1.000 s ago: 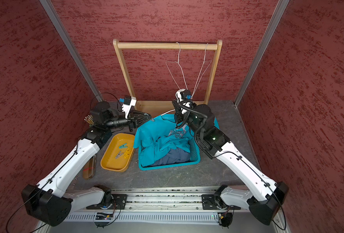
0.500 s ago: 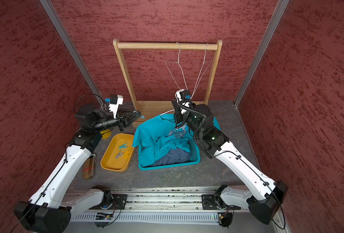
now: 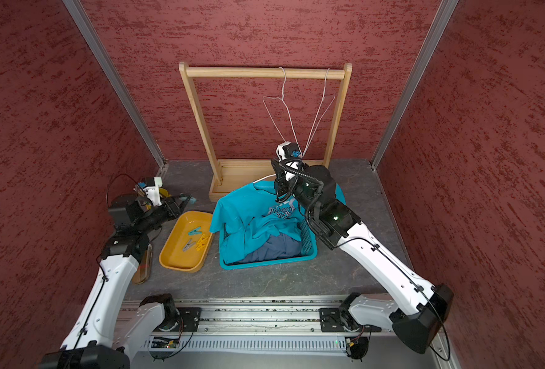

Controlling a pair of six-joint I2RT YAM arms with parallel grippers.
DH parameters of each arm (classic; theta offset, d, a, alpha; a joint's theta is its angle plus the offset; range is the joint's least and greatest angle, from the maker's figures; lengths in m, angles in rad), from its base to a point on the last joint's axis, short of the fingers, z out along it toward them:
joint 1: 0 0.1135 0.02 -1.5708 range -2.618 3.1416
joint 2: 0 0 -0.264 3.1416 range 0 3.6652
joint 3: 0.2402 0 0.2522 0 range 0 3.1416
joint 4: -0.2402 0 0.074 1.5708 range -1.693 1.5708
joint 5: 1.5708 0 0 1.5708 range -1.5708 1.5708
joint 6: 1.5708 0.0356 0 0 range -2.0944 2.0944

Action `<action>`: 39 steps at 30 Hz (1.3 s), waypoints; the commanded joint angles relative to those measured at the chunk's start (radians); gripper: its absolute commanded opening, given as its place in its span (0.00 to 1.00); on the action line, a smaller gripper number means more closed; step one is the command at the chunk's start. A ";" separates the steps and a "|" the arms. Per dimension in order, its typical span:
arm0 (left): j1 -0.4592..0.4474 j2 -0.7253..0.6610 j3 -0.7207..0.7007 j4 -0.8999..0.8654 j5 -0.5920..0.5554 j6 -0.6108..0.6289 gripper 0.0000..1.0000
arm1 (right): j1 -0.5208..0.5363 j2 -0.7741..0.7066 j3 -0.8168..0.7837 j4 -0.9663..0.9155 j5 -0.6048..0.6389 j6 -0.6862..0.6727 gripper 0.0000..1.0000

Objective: Remove the clothespins securing t-shirts to the hanger
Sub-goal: Place the clothespin in the storage box, then adjust the hanger.

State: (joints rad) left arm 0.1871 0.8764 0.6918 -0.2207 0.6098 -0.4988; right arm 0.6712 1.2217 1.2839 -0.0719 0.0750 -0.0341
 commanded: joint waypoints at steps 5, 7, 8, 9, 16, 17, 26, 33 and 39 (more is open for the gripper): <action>0.015 0.076 -0.126 -0.049 -0.103 -0.238 0.12 | -0.002 -0.001 -0.001 0.049 0.001 0.001 0.00; 0.017 0.091 -0.135 -0.082 -0.149 -0.219 0.15 | -0.003 -0.006 -0.001 0.044 0.006 -0.002 0.00; 0.016 0.087 -0.144 -0.075 -0.154 -0.211 0.26 | -0.003 -0.008 -0.004 0.042 0.008 -0.004 0.00; 0.016 0.073 -0.155 -0.062 -0.160 -0.207 0.40 | -0.002 -0.010 -0.003 0.039 0.011 -0.005 0.00; 0.012 0.003 -0.111 -0.125 -0.235 -0.114 0.69 | -0.002 -0.015 -0.003 0.041 0.011 -0.004 0.00; 0.013 0.001 -0.097 -0.140 -0.235 -0.096 0.70 | -0.002 -0.013 -0.001 0.041 0.009 -0.004 0.00; -0.069 -0.024 0.156 -0.099 -0.147 0.094 0.68 | -0.003 -0.007 0.033 0.033 -0.004 -0.001 0.00; -0.410 0.058 0.409 -0.038 -0.208 0.543 0.66 | -0.002 0.005 0.046 0.030 -0.029 0.029 0.00; -0.622 0.205 0.557 -0.047 -0.072 0.709 0.65 | -0.002 0.002 0.046 0.020 -0.034 0.040 0.00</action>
State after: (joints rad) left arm -0.3691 1.0176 1.1954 -0.2501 0.4671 0.0521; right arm 0.6712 1.2285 1.2858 -0.0727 0.0582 -0.0135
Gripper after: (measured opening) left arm 0.654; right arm 0.118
